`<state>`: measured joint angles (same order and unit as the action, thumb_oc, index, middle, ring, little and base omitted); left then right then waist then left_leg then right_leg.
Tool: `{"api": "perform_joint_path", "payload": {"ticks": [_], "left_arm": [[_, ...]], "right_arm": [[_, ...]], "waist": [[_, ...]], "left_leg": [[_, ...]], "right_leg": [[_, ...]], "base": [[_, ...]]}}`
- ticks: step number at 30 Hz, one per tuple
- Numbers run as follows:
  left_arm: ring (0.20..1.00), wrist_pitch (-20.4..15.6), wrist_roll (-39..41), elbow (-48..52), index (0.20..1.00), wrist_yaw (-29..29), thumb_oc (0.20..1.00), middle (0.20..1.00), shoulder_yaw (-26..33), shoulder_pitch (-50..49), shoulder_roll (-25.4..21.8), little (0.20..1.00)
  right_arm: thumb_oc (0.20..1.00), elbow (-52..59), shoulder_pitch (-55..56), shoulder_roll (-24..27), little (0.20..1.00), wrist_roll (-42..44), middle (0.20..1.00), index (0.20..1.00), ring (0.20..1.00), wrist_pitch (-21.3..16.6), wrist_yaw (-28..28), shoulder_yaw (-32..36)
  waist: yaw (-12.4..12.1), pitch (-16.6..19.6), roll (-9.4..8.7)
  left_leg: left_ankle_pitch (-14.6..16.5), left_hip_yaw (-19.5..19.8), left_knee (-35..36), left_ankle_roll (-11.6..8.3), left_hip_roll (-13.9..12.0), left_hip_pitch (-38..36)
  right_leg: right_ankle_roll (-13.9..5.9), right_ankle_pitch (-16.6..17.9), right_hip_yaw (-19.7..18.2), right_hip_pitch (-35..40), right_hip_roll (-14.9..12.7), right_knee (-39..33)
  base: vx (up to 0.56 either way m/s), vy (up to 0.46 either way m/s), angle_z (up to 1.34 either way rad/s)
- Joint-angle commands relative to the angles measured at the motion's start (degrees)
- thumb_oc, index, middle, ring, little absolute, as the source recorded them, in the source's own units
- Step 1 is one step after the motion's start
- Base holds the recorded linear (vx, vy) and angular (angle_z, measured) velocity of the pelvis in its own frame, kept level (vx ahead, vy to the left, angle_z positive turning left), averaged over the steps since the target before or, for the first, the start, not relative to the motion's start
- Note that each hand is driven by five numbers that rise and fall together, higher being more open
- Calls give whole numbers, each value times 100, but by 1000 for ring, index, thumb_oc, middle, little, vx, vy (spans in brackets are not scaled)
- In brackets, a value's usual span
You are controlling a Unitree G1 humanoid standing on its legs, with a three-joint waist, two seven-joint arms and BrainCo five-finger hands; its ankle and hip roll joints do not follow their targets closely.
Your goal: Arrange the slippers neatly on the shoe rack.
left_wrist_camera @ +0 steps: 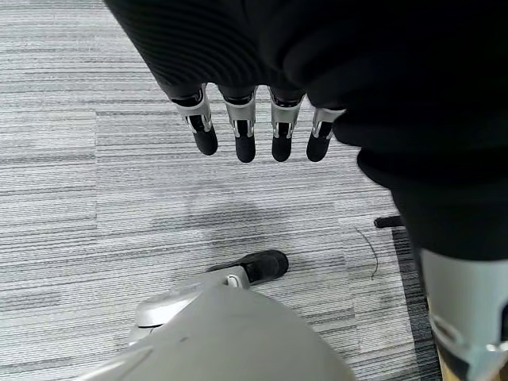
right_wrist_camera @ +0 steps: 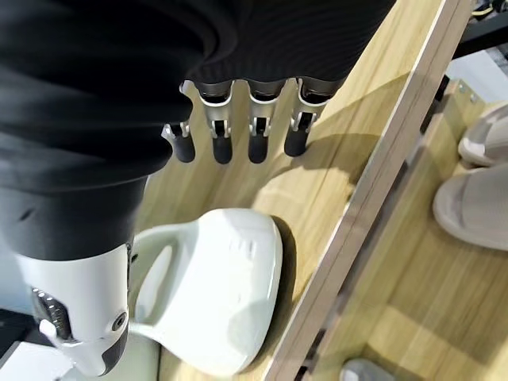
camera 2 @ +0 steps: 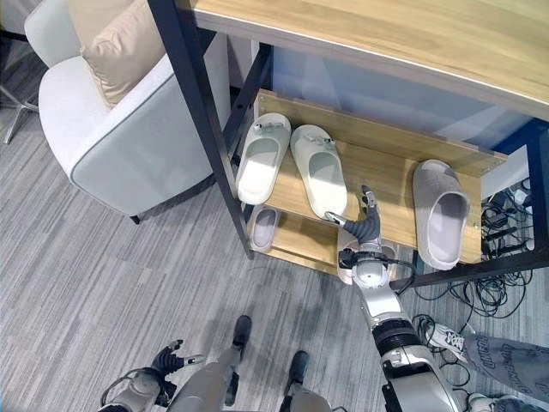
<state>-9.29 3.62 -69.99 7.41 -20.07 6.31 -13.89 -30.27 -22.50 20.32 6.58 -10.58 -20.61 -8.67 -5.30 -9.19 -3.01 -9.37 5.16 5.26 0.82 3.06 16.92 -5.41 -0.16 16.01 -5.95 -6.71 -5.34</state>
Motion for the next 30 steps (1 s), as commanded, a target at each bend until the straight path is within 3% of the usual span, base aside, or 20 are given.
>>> {"api": "perform_joint_path", "payload": {"ticks": [1, 5, 17, 30], "left_arm": [[1000, -49, -147, -485, 1000, -35, 1000, 1000, 173, 170, 121, 1000], [1000, -51, -149, -495, 1000, -56, 1000, 1000, 186, 182, 107, 1000], [1000, -56, -203, -458, 1000, -55, 1000, 1000, 312, 228, 101, 1000], [1000, -57, -245, -463, 1000, -22, 1000, 1000, 292, 264, 90, 1000]], "right_arm": [[1000, 368, 41, 43, 1000, 151, 1000, 1000, 1000, -208, 290, -233], [1000, 591, 112, -29, 1000, 525, 1000, 1000, 1000, -317, 499, -273], [1000, 1351, 479, 37, 1000, 116, 1000, 1000, 1000, -284, 835, -503], [1000, 1413, 201, -179, 1000, 150, 1000, 1000, 1000, -267, 1030, -925]], "waist": [[18, -62, -60], [35, -101, -73], [100, -99, -96], [30, -138, -109]], "left_leg": [[729, 272, -26, -342, -77, -134], [720, 256, -26, -349, -83, -128], [737, 210, -26, -331, -82, -170], [715, 205, -26, -326, -86, -143]], "right_leg": [[-468, 244, 22, 5, -621, 58], [-471, 261, -10, -16, -616, 66], [-471, 256, -36, -27, -643, 120], [-466, 274, -35, -61, -654, 137]], "base": [[0, 0, 0], [-4, 5, -2], [0, 0, 0], [0, 3, -1]]}}
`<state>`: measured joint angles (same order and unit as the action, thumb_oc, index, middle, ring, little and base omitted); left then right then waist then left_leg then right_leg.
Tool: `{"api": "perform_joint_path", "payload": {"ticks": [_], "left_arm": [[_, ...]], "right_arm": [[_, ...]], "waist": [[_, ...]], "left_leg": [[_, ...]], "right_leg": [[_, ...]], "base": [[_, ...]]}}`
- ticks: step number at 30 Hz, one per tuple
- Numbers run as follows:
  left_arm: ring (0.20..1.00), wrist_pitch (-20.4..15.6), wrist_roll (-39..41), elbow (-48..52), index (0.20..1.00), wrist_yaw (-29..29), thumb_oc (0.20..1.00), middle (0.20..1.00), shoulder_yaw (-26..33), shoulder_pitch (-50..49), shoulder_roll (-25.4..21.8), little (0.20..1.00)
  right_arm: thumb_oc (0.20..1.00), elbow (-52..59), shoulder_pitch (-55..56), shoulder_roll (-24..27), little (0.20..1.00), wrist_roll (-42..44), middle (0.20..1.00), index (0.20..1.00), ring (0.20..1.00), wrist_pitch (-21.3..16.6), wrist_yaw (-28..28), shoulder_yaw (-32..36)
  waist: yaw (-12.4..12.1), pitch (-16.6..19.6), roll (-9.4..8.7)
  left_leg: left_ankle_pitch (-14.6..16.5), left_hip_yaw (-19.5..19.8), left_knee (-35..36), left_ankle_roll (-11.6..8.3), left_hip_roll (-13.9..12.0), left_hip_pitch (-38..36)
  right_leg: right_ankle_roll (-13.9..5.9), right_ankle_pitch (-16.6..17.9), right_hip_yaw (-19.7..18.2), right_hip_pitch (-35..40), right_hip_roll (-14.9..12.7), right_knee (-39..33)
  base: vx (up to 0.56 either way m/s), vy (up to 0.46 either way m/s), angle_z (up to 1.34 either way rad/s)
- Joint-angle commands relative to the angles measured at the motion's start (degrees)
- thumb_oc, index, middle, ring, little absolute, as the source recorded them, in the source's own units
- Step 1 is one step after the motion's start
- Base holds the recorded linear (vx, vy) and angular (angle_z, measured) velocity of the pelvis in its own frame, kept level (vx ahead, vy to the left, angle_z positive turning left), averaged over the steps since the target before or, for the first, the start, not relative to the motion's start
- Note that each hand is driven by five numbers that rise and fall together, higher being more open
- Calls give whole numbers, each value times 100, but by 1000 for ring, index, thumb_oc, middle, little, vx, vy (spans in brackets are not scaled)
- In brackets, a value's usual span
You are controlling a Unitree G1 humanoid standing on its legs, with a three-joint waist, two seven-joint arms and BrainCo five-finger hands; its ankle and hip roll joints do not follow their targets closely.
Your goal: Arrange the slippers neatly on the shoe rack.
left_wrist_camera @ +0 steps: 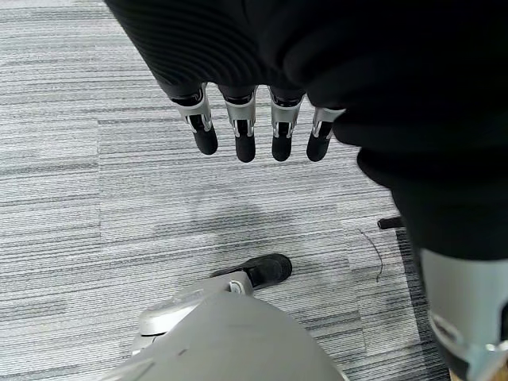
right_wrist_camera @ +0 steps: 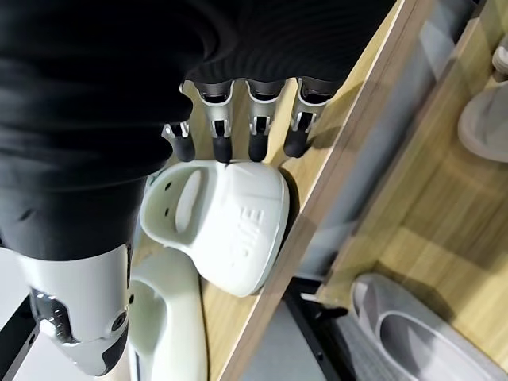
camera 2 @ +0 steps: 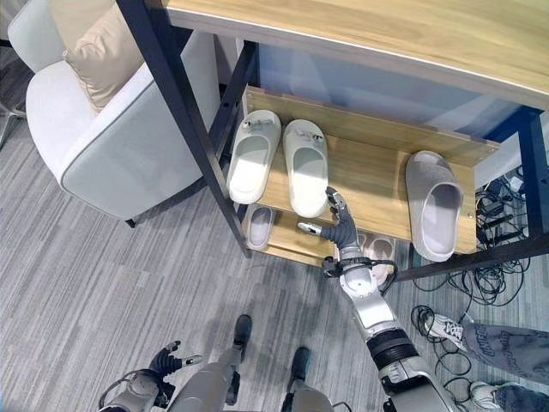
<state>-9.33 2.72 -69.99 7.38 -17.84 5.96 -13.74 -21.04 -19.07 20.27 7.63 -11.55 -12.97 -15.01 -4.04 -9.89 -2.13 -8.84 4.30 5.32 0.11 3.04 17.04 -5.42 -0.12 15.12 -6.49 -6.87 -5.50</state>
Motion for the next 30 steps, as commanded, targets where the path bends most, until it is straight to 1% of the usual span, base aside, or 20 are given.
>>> {"api": "perform_joint_path", "payload": {"ticks": [1, 9, 17, 24, 27, 30], "left_arm": [[1000, -49, -156, -478, 1000, -17, 1000, 1000, 63, 292, 80, 1000], [1000, -23, -133, -465, 1000, 11, 1000, 1000, 52, 303, 90, 1000], [1000, -3, -112, -428, 1000, 50, 1000, 1000, 57, 363, 94, 1000], [1000, 20, -101, -443, 1000, 65, 1000, 1000, 59, 372, 109, 1000], [1000, 23, -99, -454, 1000, 74, 1000, 1000, 65, 377, 116, 1000], [1000, 45, -56, -481, 1000, 87, 1000, 1000, 78, 341, 178, 1000]], "right_arm": [[1000, 480, -181, -186, 1000, 59, 1000, 1000, 1000, -173, 257, -306], [1000, 479, -349, -287, 1000, -155, 1000, 1000, 1000, -62, 275, -592], [1000, 758, -315, -425, 1000, -100, 1000, 1000, 1000, -24, 486, -920], [1000, 805, -379, -467, 1000, -103, 1000, 1000, 1000, 22, 544, -1058], [1000, 791, -403, -458, 1000, -202, 1000, 1000, 1000, 28, 506, -1052], [1000, 646, -392, -364, 1000, -743, 1000, 1000, 1000, 147, 112, -819]], "waist": [[-101, -69, -200], [-147, -62, -198], [-123, -68, -194], [-119, -49, -206], [-123, -40, -205], [-101, -18, -199]], "left_leg": [[663, 293, -32, -256, -84, -152], [658, 306, -32, -261, -77, -154], [671, 269, -32, -253, -94, -194], [682, 259, -32, -247, -94, -216], [687, 266, -32, -245, -86, -213], [702, 251, -32, -234, -88, -221]], "right_leg": [[-464, 267, 51, -10, -639, 152], [-455, 244, 74, 11, -631, 154], [-439, 221, 43, 10, -635, 193], [-436, 214, 34, 20, -643, 198], [-435, 214, 37, 20, -645, 195], [-440, 212, 45, 25, -654, 201]], "base": [[0, 0, 0], [0, 0, 0], [0, 0, 0], [0, 0, 0], [0, 0, 0], [0, 0, 0]]}}
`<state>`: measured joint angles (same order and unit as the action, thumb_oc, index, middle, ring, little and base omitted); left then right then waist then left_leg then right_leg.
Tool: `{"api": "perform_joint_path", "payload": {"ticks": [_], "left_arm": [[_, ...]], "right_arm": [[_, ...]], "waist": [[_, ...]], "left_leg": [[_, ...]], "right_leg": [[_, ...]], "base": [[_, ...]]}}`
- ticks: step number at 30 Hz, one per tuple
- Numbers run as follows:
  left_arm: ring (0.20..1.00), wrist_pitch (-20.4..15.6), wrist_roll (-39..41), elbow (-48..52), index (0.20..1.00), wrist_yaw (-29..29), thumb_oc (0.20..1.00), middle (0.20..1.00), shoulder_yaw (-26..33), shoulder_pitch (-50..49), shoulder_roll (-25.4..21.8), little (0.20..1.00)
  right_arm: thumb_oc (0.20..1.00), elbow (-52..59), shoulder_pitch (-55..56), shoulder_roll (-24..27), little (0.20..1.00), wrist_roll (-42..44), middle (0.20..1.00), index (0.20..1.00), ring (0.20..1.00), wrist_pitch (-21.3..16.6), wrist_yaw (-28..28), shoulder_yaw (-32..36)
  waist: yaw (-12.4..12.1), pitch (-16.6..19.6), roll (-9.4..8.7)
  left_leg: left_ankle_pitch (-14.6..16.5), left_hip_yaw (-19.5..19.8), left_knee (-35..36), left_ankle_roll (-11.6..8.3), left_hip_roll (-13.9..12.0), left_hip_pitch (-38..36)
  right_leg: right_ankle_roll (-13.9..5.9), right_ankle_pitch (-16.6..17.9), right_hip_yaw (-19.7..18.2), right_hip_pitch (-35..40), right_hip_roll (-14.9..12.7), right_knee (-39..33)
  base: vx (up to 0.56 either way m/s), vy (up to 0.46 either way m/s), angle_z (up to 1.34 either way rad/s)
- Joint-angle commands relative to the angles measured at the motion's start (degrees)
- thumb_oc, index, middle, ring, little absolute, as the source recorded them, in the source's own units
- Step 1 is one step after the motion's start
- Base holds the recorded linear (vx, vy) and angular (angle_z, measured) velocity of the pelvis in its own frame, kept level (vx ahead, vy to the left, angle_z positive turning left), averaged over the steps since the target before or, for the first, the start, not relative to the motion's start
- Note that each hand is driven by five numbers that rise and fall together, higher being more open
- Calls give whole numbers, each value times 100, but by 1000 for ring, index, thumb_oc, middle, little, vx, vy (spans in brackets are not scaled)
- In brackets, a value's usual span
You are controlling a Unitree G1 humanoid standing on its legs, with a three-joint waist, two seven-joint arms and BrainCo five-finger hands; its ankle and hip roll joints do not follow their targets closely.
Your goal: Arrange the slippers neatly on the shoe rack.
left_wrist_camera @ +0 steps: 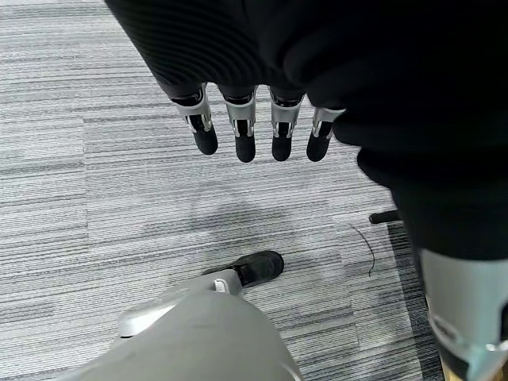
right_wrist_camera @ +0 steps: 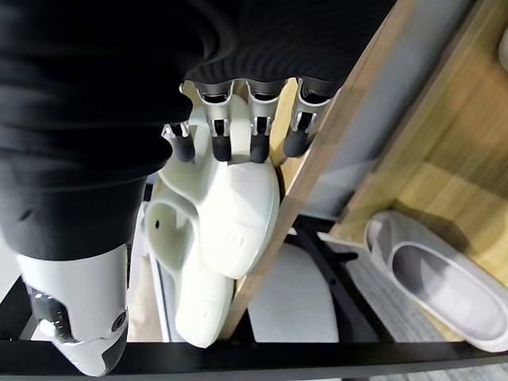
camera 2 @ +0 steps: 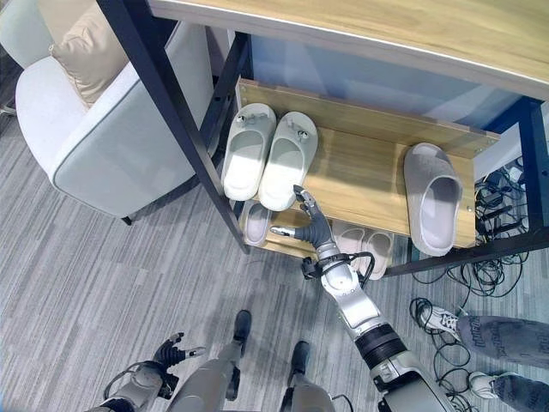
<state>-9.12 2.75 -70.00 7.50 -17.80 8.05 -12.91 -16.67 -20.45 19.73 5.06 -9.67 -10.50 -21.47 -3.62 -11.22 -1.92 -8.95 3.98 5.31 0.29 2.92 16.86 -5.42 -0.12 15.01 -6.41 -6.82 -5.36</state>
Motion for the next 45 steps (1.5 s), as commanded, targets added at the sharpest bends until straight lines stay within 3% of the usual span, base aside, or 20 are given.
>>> {"api": "perform_joint_path", "payload": {"ticks": [1, 12, 18, 31, 45], "left_arm": [[1000, 30, -62, -489, 1000, 77, 1000, 1000, 79, 112, 105, 1000], [1000, 47, -238, -535, 1000, 127, 1000, 1000, 186, -17, 85, 1000], [1000, 39, -354, -541, 1000, 89, 1000, 1000, 244, -123, 93, 1000], [1000, 29, -494, -567, 1000, 47, 1000, 1000, 289, -197, 103, 1000], [1000, 33, -533, -602, 1000, 47, 1000, 1000, 263, -246, 88, 1000]], "right_arm": [[1000, 189, -229, -283, 1000, -580, 1000, 1000, 1000, -24, -220, -94], [1000, 954, 127, 293, 1000, -1308, 1000, 1000, 1000, -220, -1116, 1030], [1000, 1102, 393, 701, 1000, -2060, 1000, 1000, 1000, -87, -1273, 1272], [1000, 1249, 713, 1041, 1000, -2516, 1000, 1000, 1000, 19, -1420, 1731], [1000, 618, 667, 1365, 1000, -2671, 1000, 1000, 1000, 281, -1673, 2036]], "waist": [[-140, 120, -220], [9, 313, -172], [70, 384, -172], [197, 482, -126], [243, 543, -97]], "left_leg": [[720, 275, -31, -246, -76, -210], [801, 177, -31, -231, -104, -356], [834, 138, -31, -234, -133, -421], [882, 42, -31, -237, -168, -543], [911, -1, -31, -239, -178, -571]], "right_leg": [[-443, 212, 50, 18, -661, 189], [-452, 167, -25, 93, -634, 158], [-440, 129, -67, 145, -598, 140], [-425, 105, -146, 226, -556, 117], [-426, 112, -196, 238, -551, 85]], "base": [[0, 0, 0], [14, -8, -1], [21, -27, -1], [15, -13, -5], [3, -4, 0]]}}
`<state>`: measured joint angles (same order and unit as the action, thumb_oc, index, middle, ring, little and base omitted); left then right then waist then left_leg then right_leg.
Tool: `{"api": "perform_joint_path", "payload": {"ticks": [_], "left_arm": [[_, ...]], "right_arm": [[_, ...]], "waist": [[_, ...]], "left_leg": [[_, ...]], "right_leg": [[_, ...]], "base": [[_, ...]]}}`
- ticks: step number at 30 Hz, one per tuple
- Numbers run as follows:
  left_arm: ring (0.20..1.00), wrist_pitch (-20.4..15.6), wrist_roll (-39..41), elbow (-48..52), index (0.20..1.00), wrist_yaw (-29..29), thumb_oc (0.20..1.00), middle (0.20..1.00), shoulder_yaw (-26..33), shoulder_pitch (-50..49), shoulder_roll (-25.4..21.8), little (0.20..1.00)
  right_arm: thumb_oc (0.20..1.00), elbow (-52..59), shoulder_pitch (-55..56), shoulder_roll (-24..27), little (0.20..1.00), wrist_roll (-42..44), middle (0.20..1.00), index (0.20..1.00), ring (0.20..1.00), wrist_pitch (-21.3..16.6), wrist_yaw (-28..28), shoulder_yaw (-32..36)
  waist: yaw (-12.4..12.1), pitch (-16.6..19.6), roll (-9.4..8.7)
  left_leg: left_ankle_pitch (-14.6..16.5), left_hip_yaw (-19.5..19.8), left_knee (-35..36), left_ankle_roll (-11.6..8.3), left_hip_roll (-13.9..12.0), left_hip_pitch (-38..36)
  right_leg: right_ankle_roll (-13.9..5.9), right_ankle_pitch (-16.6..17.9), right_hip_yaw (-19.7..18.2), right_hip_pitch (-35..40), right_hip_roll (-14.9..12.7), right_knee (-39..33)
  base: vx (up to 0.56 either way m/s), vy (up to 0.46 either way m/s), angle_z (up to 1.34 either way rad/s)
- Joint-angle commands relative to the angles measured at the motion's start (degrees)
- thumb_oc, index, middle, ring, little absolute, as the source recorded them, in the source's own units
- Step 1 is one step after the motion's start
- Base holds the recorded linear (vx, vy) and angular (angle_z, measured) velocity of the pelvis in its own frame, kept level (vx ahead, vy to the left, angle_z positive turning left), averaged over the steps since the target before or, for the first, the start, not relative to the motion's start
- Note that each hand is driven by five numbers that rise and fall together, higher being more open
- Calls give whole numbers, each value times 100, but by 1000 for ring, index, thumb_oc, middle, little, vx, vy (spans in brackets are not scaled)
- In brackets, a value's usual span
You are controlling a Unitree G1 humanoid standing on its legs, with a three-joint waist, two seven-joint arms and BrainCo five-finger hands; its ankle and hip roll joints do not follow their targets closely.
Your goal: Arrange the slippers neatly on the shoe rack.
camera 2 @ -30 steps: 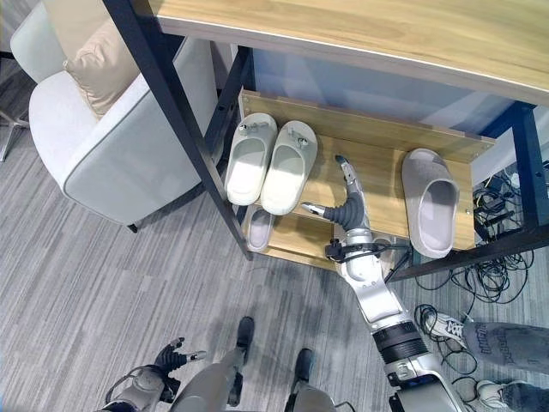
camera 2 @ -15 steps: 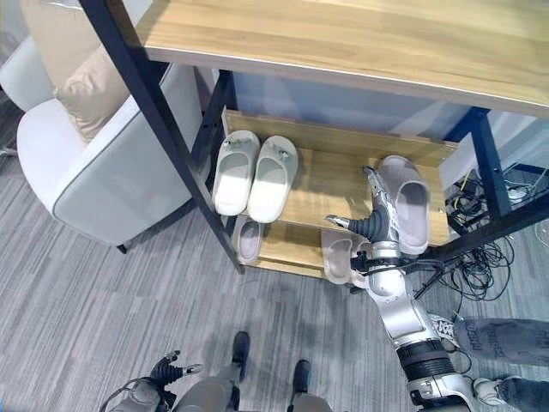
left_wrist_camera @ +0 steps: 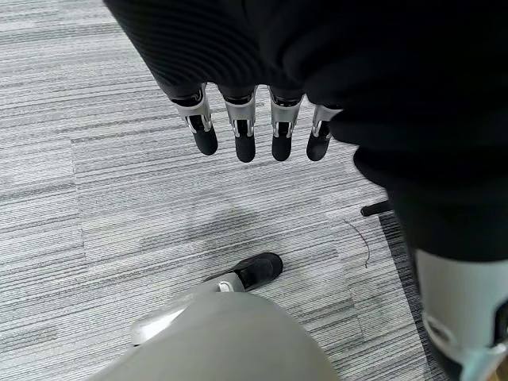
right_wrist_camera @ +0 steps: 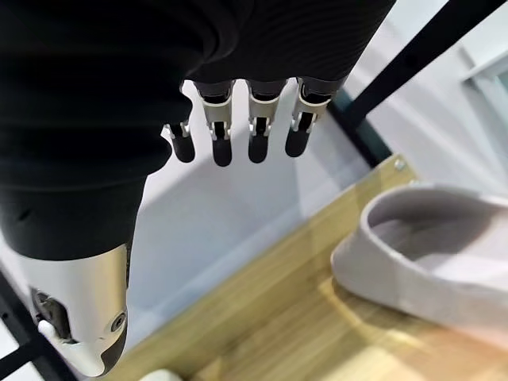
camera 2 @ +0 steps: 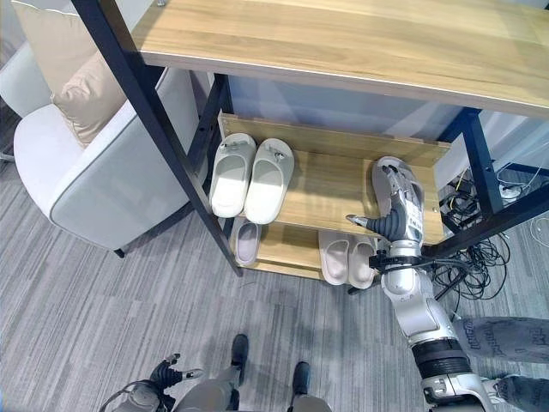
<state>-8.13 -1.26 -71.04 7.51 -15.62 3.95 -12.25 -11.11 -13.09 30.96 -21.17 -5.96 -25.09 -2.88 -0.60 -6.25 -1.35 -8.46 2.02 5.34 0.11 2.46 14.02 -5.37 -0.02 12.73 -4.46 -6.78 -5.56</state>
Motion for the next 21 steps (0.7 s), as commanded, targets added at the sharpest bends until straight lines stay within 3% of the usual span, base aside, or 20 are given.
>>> {"api": "perform_joint_path", "payload": {"ticks": [1, 12, 21], "left_arm": [[1000, -64, -124, -498, 1000, 47, 1000, 1000, 42, 160, 26, 1000], [1000, -46, -152, -543, 1000, 52, 1000, 1000, -17, 177, -8, 1000], [1000, -75, -45, -507, 1000, 60, 1000, 1000, -240, 225, -25, 1000]], "right_arm": [[1000, 31, -74, 244, 1000, -34, 1000, 1000, 1000, -83, -225, 181], [1000, -490, -345, 461, 1000, 236, 1000, 1000, 1000, -14, -380, 296], [1000, -1598, -1055, 734, 1000, 851, 1000, 1000, 1000, 83, -472, 76]], "waist": [[-57, 49, -153], [-51, 32, -104], [-92, -93, 35]], "left_leg": [[862, 191, -34, -221, -136, -290], [854, 143, -34, -236, -149, -255], [783, 93, -34, -264, -137, -101]], "right_leg": [[-430, 99, 30, 44, -554, 107], [-425, 114, -15, -37, -535, 103], [-419, 172, -74, -203, -544, 92]], "base": [[0, 0, 0], [13, -22, -3], [4, -21, -4]]}}
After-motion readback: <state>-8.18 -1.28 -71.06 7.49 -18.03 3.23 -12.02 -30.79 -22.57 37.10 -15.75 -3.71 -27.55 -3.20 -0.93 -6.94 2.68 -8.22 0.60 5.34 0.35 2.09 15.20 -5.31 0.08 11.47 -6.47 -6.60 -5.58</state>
